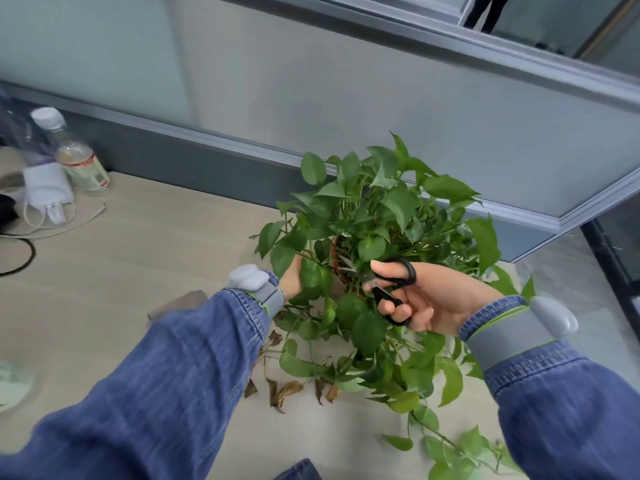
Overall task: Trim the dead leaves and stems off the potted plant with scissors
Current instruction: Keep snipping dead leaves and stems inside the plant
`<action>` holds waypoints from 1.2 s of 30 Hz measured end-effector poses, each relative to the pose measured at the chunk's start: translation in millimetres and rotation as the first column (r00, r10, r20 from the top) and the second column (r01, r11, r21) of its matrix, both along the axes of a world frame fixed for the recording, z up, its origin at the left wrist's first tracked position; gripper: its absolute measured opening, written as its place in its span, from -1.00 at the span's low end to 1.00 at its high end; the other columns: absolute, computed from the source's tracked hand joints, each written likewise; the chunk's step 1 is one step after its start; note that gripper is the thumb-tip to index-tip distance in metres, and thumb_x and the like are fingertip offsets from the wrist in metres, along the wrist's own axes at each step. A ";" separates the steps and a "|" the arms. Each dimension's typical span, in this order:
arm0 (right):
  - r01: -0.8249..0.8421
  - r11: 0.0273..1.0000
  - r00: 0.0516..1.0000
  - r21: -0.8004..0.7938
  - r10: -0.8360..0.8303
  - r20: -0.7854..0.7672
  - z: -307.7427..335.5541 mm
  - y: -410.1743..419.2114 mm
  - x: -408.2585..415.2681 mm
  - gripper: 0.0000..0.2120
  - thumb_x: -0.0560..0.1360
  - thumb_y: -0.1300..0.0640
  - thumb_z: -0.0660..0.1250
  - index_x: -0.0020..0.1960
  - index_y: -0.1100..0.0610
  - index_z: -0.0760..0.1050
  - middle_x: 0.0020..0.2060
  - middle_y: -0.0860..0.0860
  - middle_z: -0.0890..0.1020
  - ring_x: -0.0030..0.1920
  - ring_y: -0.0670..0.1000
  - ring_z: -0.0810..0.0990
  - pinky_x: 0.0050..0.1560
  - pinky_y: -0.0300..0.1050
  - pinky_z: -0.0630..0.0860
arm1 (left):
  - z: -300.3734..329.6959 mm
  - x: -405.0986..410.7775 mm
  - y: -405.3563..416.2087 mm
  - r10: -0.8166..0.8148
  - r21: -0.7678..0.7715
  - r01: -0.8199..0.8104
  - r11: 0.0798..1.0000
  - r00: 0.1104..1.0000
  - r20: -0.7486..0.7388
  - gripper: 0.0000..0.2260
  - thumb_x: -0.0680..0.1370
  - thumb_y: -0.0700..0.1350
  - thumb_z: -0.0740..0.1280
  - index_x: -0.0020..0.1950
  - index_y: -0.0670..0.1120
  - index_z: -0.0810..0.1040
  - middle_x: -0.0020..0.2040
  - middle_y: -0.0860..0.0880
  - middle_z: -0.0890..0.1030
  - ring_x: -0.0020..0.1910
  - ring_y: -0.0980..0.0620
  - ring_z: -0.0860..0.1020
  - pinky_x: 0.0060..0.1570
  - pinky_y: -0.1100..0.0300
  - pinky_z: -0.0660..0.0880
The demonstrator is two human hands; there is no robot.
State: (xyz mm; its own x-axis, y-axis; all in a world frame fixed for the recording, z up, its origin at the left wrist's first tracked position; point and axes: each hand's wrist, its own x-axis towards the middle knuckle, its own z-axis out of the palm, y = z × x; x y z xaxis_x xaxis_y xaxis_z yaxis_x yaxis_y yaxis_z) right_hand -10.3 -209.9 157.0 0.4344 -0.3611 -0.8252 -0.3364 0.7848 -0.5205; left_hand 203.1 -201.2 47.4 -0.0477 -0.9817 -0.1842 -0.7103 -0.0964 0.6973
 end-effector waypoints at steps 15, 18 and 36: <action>0.169 0.982 0.959 0.080 -0.182 0.219 7.5 -1.1 25.2 -0.65 0.43 -0.11 0.41 0.02 0.14 0.49 -0.35 0.05 0.51 -0.49 -0.10 0.44 -0.67 -0.39 0.29 | 39.9 29.3 -45.1 0.032 -0.178 0.012 0.984 0.969 0.245 -0.79 0.61 -0.25 0.13 0.06 -0.23 0.56 0.06 -0.19 0.60 0.03 -0.18 0.55 -0.11 0.23 0.28; 0.250 0.957 0.929 0.146 -0.280 0.241 2.8 -4.1 31.5 -0.66 0.43 -0.10 0.40 -0.02 0.17 0.49 -0.35 0.06 0.53 -0.49 -0.10 0.47 -0.65 -0.38 0.32 | 39.2 29.0 -50.3 0.001 -0.152 0.036 0.988 0.972 0.235 -0.80 0.61 -0.23 0.14 0.02 -0.21 0.56 0.00 -0.16 0.60 -0.01 -0.17 0.56 -0.13 0.21 0.32; 0.332 0.918 0.910 0.217 -0.372 0.183 -20.3 -14.7 35.6 -0.76 0.39 0.01 0.38 -0.19 0.19 0.47 -0.36 0.03 0.47 -0.51 -0.10 0.40 -0.67 -0.36 0.23 | 9.6 47.9 -36.9 0.107 -0.012 -0.122 0.992 0.907 -0.406 -0.86 0.46 -0.37 0.38 -0.22 -0.15 0.60 -0.16 -0.09 0.63 -0.10 -0.04 0.58 0.01 0.17 0.48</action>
